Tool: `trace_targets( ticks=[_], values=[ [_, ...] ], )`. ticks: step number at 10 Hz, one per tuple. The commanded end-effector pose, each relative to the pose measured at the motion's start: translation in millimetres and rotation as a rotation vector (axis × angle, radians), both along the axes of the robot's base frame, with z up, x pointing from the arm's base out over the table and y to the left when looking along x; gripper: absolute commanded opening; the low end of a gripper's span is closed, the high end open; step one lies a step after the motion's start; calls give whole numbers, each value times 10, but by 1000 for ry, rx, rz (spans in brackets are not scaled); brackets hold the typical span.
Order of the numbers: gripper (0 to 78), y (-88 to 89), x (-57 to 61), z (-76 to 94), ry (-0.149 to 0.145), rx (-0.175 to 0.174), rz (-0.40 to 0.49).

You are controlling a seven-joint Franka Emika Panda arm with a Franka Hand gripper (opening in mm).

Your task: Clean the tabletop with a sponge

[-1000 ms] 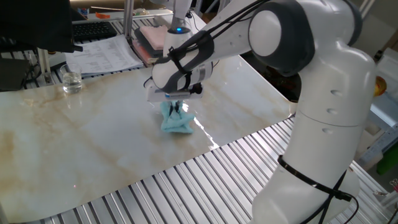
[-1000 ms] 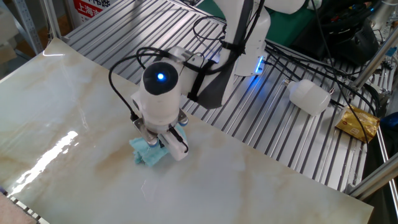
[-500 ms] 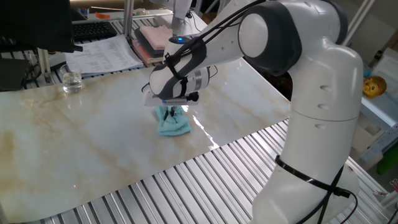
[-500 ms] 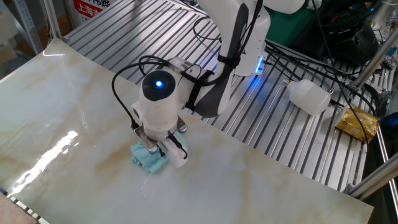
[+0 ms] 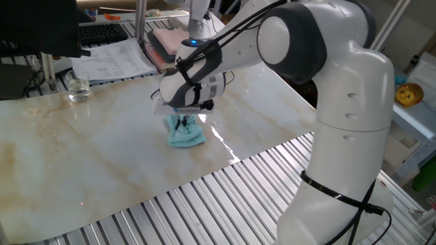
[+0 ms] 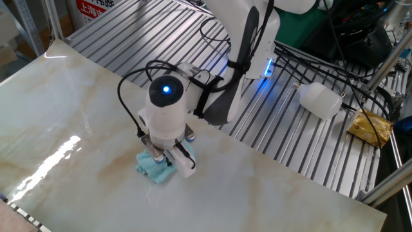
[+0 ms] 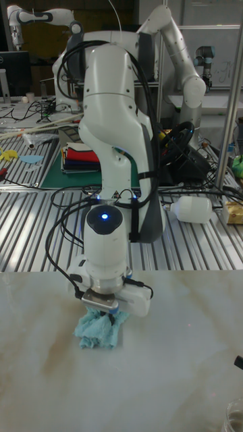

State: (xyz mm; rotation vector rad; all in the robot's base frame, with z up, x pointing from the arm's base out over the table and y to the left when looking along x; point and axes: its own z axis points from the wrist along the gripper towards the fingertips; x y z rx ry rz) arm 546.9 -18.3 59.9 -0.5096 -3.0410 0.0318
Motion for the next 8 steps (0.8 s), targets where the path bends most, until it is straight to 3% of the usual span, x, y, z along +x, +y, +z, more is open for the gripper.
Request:
trace_targets(
  ticks=[1, 8],
  values=[
    [13, -4, 119, -14, -6, 7, 15],
    [13, 95, 285, 51, -1, 8, 20]
  ],
)
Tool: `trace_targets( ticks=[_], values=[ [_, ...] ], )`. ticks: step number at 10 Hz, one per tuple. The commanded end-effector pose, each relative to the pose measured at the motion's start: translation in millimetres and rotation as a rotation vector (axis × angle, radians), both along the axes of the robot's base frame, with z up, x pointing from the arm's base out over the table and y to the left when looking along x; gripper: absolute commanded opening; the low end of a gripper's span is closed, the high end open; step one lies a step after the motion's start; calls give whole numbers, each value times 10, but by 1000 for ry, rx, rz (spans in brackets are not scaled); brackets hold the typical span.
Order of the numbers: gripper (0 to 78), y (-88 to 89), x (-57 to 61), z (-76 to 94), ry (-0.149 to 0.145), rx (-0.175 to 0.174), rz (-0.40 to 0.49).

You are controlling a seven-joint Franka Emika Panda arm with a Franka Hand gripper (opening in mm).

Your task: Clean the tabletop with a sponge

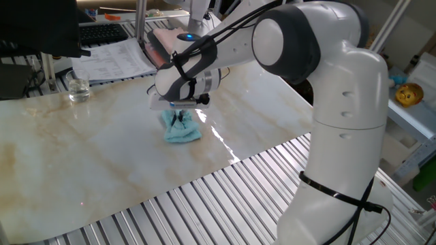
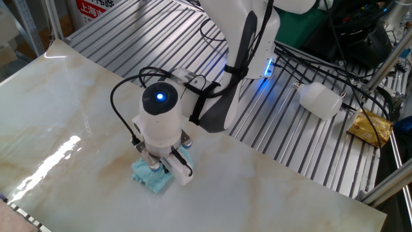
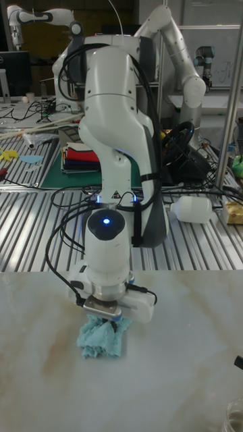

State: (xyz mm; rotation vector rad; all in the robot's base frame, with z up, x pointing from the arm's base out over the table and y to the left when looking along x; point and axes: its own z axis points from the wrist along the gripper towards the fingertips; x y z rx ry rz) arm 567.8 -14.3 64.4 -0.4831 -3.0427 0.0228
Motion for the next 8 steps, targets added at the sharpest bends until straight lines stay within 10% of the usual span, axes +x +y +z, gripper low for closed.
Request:
trace_targets(
  ticks=[1, 8],
  values=[
    [13, 76, 99, -13, -3, 1, 4],
    [13, 137, 342, -27, 1, -1, 22]
  ],
)
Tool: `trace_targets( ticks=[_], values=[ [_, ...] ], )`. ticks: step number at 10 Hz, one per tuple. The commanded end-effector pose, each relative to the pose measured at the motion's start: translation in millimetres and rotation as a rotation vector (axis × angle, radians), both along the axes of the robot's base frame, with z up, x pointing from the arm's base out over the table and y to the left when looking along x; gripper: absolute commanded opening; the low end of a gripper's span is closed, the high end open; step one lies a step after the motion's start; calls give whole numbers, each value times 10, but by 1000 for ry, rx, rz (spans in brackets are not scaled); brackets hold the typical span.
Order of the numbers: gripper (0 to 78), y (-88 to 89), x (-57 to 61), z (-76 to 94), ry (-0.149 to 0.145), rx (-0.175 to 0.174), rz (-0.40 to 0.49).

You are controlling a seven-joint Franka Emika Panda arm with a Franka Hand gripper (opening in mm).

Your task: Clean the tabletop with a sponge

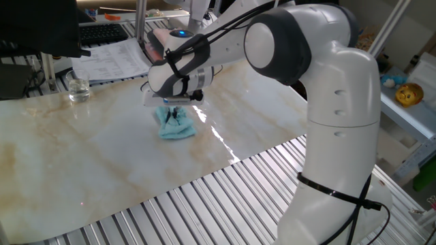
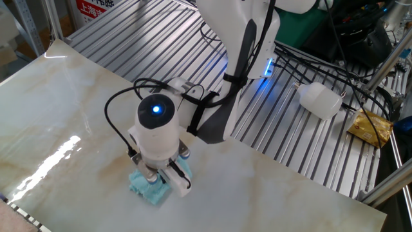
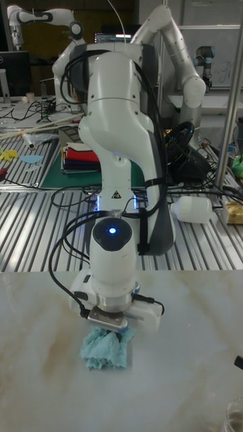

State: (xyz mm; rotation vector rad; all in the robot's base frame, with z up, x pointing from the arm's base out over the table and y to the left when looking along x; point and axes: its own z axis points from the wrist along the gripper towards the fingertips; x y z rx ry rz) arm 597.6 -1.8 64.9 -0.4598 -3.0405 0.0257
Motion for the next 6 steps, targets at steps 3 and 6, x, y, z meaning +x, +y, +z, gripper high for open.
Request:
trace_targets(
  ticks=[3, 6],
  values=[
    [13, 54, 42, -61, -14, -1, 4],
    [13, 179, 34, -12, -15, -4, -9]
  ],
)
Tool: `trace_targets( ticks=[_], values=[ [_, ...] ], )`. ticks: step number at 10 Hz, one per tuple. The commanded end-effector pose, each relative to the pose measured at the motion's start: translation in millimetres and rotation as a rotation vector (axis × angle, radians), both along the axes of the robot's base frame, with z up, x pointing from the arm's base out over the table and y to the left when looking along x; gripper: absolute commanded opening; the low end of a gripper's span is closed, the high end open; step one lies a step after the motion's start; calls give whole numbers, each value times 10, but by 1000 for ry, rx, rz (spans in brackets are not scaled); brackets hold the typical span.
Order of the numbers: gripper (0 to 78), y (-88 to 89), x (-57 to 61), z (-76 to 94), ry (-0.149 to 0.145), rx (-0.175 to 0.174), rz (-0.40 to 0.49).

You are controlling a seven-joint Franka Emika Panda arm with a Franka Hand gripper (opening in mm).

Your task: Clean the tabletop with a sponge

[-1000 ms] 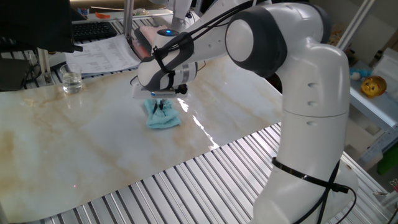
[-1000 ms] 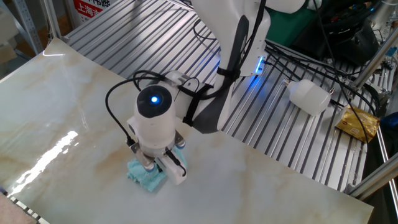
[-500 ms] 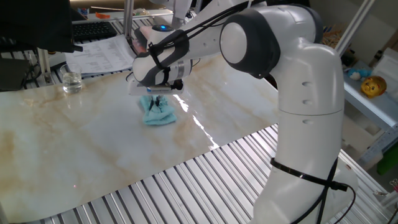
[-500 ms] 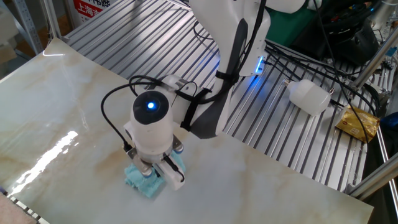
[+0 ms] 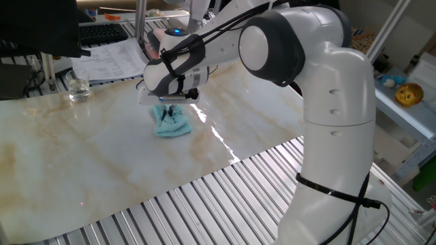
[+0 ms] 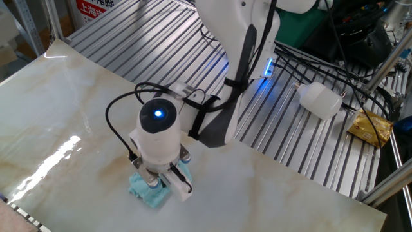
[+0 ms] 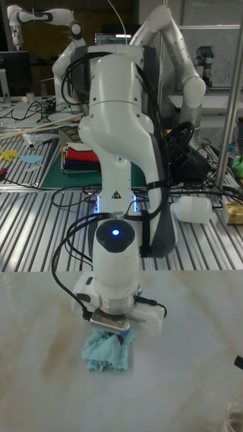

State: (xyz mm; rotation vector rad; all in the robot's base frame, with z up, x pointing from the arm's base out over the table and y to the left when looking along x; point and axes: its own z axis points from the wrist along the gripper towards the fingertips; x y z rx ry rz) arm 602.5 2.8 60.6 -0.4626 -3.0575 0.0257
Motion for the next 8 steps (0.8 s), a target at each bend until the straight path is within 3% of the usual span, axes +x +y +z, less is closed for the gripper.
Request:
trace_targets(
  ticks=[1, 3, 5, 8],
  values=[
    [13, 133, -15, 32, 2, -1, -9],
    [13, 186, -21, 53, 9, 0, 9],
    [13, 109, -13, 22, 18, 2, 42],
    [13, -259, -11, 22, 21, 3, 96]
  ],
)
